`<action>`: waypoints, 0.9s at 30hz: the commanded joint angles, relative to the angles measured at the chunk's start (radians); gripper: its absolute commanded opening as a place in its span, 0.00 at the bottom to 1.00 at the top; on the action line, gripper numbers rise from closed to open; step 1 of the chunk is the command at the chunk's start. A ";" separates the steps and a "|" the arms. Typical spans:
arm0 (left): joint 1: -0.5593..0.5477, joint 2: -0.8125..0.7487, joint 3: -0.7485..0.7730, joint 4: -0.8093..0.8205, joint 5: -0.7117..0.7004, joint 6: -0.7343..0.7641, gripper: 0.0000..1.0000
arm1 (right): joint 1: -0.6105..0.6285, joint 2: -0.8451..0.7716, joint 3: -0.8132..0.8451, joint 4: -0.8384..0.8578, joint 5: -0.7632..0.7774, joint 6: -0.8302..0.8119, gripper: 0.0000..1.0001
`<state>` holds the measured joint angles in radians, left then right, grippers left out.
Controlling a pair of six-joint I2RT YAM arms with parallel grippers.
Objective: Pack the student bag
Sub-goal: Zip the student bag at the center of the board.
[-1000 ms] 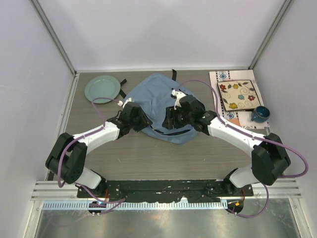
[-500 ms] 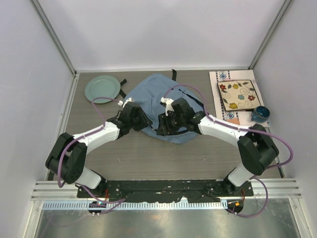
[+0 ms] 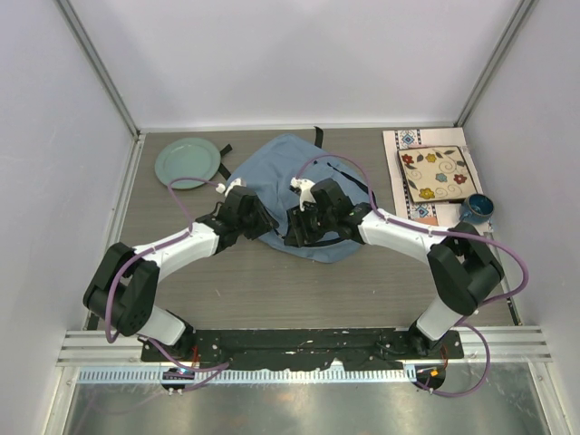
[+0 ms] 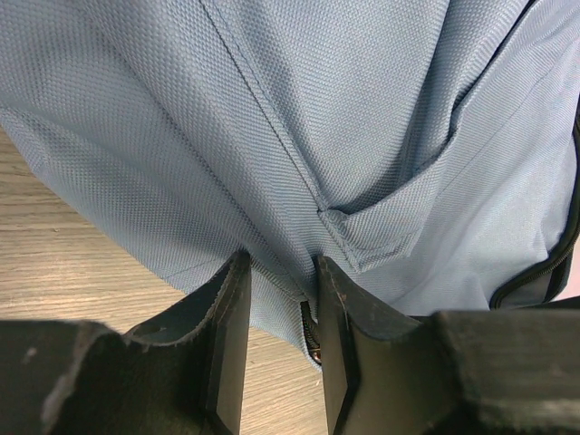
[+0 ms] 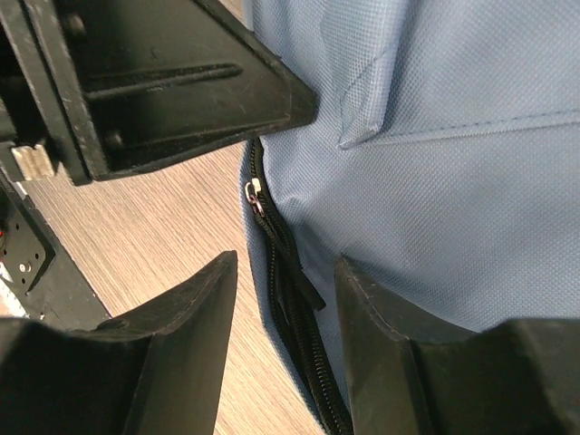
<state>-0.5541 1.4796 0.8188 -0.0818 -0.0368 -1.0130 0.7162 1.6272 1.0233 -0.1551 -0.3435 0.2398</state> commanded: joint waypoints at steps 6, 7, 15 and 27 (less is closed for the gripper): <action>0.002 -0.027 0.005 0.037 -0.025 0.028 0.34 | 0.002 -0.066 0.000 0.109 0.089 0.024 0.50; 0.002 -0.028 0.003 0.034 -0.025 0.028 0.34 | 0.003 -0.064 -0.002 0.115 0.092 0.023 0.49; 0.002 -0.033 0.009 0.042 -0.020 0.028 0.33 | 0.003 -0.040 -0.005 0.095 0.069 -0.008 0.44; 0.002 -0.028 0.022 0.047 -0.014 0.027 0.33 | 0.015 -0.040 -0.046 0.083 0.047 -0.033 0.44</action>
<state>-0.5541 1.4776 0.8188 -0.0784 -0.0357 -1.0092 0.7204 1.6012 0.9791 -0.0952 -0.2836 0.2337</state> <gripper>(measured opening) 0.335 0.440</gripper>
